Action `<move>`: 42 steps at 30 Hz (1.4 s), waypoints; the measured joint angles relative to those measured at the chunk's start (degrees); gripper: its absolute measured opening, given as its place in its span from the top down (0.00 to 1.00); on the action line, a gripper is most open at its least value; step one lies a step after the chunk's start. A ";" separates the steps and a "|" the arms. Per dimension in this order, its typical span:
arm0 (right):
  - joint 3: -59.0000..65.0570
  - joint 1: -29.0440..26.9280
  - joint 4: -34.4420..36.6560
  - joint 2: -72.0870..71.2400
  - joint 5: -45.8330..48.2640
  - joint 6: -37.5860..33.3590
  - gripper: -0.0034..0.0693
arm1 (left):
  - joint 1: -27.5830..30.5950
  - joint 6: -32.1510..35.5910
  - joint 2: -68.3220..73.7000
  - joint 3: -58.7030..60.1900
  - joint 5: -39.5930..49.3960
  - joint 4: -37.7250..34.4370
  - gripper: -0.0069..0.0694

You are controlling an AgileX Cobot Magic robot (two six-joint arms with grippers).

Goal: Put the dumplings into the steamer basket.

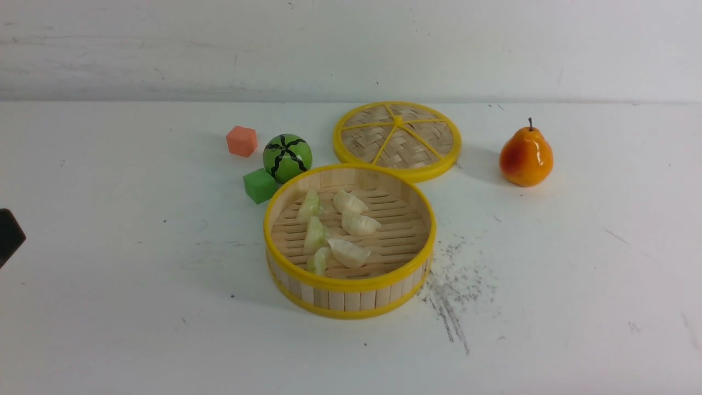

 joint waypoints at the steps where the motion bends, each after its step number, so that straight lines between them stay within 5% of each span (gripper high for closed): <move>1: 0.00 0.00 0.00 0.00 0.00 0.00 0.87 | 0.00 0.00 0.00 0.00 0.00 0.00 0.72; 16: 0.00 0.00 0.00 0.00 0.02 0.00 0.84 | 0.00 0.00 -0.85 2.01 -1.34 0.00 0.69; 24: 0.00 0.00 0.00 0.00 0.02 0.00 0.82 | 0.59 0.00 -17.15 20.98 -0.79 0.00 0.69; 35: -0.04 -0.12 0.00 -0.06 0.12 0.00 0.81 | 17.23 0.00 -20.12 30.13 -4.43 -8.62 0.67; 42: -0.04 -0.18 0.00 -0.06 0.12 0.00 0.81 | 19.38 0.00 -20.12 30.13 6.99 -10.68 0.67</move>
